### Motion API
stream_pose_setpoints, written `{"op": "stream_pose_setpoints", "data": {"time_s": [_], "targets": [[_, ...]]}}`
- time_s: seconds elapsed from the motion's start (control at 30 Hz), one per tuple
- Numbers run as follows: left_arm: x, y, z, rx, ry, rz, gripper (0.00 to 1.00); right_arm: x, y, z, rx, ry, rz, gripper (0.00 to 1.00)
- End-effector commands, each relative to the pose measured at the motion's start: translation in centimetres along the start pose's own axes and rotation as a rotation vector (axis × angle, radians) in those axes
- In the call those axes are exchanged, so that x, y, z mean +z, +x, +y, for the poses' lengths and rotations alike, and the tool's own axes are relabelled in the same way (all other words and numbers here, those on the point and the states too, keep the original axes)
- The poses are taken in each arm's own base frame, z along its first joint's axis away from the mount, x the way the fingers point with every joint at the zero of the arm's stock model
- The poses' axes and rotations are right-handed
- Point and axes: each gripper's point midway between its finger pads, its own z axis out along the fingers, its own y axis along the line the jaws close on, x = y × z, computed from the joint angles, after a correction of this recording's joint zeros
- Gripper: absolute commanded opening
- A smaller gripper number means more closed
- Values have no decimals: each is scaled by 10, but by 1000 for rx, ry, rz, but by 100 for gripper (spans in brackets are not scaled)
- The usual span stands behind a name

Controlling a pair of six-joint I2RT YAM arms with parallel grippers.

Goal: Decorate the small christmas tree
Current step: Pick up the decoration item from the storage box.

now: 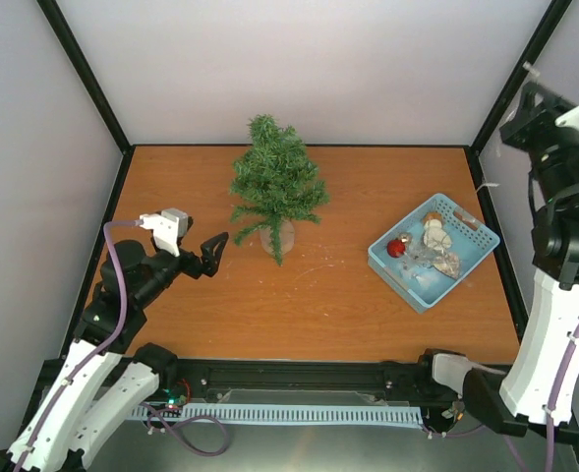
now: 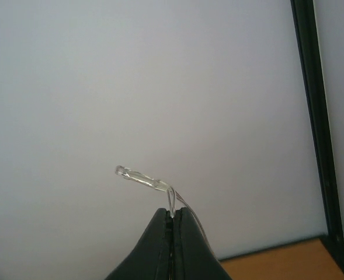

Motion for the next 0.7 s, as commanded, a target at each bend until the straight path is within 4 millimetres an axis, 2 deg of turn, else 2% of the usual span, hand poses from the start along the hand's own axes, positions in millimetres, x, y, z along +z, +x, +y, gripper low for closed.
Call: {"op": "stream_pose_setpoints", "data": {"time_s": [0.0, 0.03, 0.1, 0.17, 0.23, 0.33, 0.43, 0.67], "targets": [[-4, -15, -13, 19, 62, -56, 100, -17, -59, 24, -67, -36, -133, 3], [-5, -20, -15, 15, 73, -66, 100, -24, -74, 28, -72, -31, -178, 3], [-11, -35, -23, 8, 108, -100, 100, -31, -92, 29, -52, -16, -244, 3], [-18, -53, -36, 3, 162, -132, 100, -33, -100, 37, -19, -59, -271, 3], [-24, -69, -51, 5, 235, -146, 100, -29, -95, 50, 11, -145, -238, 3], [-33, -89, -76, 27, 364, -154, 100, -17, -70, 59, 44, -225, -134, 3], [-38, -99, -94, 30, 470, -147, 100, 2, -22, 49, 120, -248, 9, 3], [-41, -115, -122, -26, 660, -127, 99, 1, 52, 60, 302, -387, 133, 3]]}}
